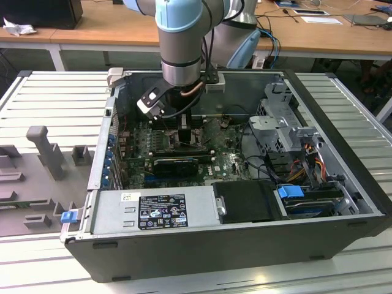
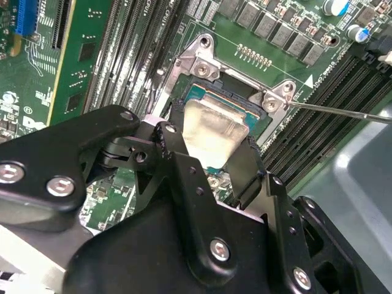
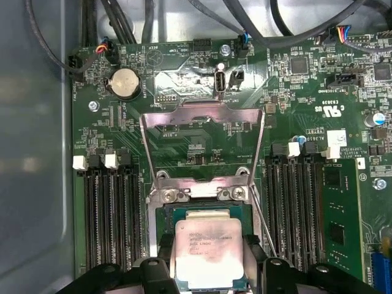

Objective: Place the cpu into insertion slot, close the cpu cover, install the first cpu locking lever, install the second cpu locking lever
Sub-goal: 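Place the cpu into insertion slot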

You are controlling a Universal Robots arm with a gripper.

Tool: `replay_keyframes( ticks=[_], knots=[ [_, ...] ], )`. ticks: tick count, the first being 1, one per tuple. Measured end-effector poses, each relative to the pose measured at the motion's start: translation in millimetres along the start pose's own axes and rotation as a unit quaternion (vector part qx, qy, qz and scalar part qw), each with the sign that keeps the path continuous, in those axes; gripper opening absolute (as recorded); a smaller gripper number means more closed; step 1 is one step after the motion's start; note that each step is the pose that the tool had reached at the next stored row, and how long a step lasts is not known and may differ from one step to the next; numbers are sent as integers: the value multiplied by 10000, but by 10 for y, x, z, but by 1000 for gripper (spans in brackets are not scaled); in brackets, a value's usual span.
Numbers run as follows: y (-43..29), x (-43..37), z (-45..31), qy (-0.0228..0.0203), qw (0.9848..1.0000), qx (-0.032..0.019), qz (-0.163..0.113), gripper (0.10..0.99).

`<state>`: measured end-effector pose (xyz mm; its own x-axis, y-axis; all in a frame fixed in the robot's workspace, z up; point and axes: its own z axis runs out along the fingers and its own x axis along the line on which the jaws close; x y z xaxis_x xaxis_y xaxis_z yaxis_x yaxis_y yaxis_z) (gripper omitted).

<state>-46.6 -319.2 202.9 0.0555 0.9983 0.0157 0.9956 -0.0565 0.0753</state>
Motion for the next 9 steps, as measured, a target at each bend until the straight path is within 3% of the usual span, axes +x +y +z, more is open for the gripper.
replay_keyframes(
  ticks=[4,5,9],
  knots=[
    [0,1,3,2,10000,-1,0,541],
    [0,2,6,2,10000,-1,0,608],
    [0,10,8,3,10000,0,0,608]
  ],
)
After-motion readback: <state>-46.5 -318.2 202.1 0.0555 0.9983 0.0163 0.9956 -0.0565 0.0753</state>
